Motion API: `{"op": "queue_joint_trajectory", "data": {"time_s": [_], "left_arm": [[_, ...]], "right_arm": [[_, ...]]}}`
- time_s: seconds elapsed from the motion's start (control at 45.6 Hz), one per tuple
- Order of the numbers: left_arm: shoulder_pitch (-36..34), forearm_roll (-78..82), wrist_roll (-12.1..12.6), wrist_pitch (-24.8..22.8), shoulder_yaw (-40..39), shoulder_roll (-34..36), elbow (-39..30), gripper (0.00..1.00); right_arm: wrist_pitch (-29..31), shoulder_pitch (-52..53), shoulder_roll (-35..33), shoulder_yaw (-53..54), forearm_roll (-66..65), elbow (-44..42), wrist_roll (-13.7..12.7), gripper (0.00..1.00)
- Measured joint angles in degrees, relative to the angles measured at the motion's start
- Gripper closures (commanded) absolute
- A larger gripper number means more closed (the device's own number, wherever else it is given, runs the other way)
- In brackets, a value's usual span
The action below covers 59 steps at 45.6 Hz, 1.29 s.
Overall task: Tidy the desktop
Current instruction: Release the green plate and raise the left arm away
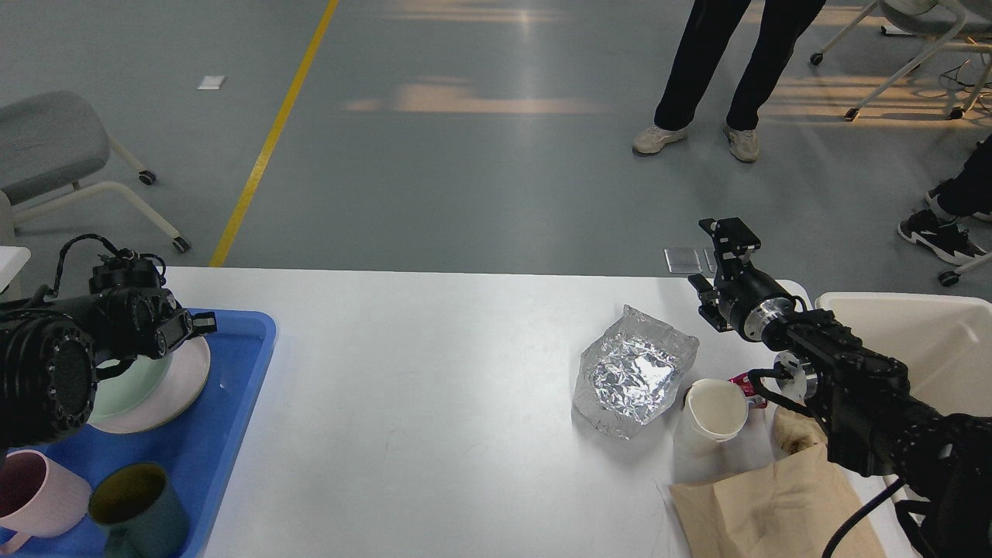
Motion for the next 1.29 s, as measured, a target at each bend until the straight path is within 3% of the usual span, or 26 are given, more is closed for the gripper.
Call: {"op": "queue_joint_trajectory", "data": {"time_s": [0.197,0.395,0.526,0.636,0.745,0.789,1.008,1.162,1.293], "left_arm": [[0.6,0.0,0.0,0.9,0.0,-0.2,0.2,0.91],[0.6,0.2,0.0,1.0,0.0,-0.2,0.1,0.66],[0.3,0.2,0.0,0.9,0.1,-0.2,0.0,0.56],[0.0,0.2,0.2,0.5,0.1,-0.1,-0.1,0.39],[-0.4,0.2,0.2,0.0,0.0,-0.1,-0.4,0.12],[-1.0,0.2,0.2,-0.2,-0.1,-0.1,-0.6,0.07],[-5.3,0.1,-0.1,-3.7,-0.6,0.2,-0.9,0.04],[-10.6,0.0,-0.1,-11.2,-1.4,0.4,-1.0,0.04],[-19.6,-0.1,-0.1,-16.6,-6.1,0.7,-1.0,0.04]], "right_arm": [[0.0,0.0,0.0,0.0,0.0,0.0,0.0,0.00],[0.0,0.0,0.0,0.0,0.0,0.0,0.0,0.00],[0.0,0.0,0.0,0.0,0.0,0.0,0.0,0.00],[0.0,0.0,0.0,0.0,0.0,0.0,0.0,0.00],[0.0,0.0,0.0,0.0,0.0,0.0,0.0,0.00],[0.0,0.0,0.0,0.0,0.0,0.0,0.0,0.00],[0.0,0.0,0.0,0.0,0.0,0.0,0.0,0.00],[0.0,0.0,0.0,0.0,0.0,0.0,0.0,0.00],[0.0,0.0,0.0,0.0,0.0,0.0,0.0,0.00]]}}
